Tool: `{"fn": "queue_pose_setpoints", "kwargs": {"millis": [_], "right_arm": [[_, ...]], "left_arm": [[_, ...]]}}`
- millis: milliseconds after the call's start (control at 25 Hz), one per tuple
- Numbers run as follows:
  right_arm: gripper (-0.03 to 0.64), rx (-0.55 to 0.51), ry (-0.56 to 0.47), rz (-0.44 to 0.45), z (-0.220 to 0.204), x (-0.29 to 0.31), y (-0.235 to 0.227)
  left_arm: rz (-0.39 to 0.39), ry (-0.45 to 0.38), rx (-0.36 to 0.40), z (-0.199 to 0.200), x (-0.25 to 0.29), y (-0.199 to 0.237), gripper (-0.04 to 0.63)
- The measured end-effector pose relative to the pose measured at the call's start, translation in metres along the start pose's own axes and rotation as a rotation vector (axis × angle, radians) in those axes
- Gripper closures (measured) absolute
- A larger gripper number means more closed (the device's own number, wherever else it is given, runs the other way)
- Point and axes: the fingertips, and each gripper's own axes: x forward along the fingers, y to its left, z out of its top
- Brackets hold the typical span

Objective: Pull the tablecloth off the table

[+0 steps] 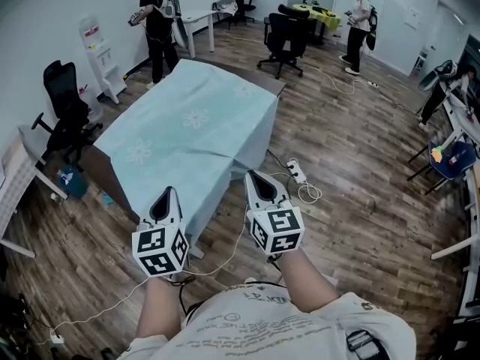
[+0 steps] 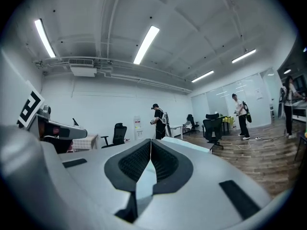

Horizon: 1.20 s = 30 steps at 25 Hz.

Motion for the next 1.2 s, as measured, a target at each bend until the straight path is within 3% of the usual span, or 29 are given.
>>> {"fn": "queue_pose_setpoints", "kwargs": {"millis": [200,600,920,1200], "right_arm": [[0.603,-0.002,0.032,0.020,-0.004,0.005,-0.034],[0.603,0.022,0.042,0.001,-0.010,0.019,-0.073],[0.603,0.034,0.046,-0.021,-0.017,0.059,-0.110],[0.603,0.022,0.071,-0.038,-0.018,0.115,-0.158]], "left_arm": [[0.005,0.007,0.002,-0.002,0.023,-0.026,0.583],[-0.004,0.033,-0.002,-0.008,0.066,-0.035,0.583],[-0.035,0.045,0.025,-0.009,0.127,-0.040,0.583],[-0.058,0.074,-0.008,-0.010,0.206,-0.041,0.583]]}}
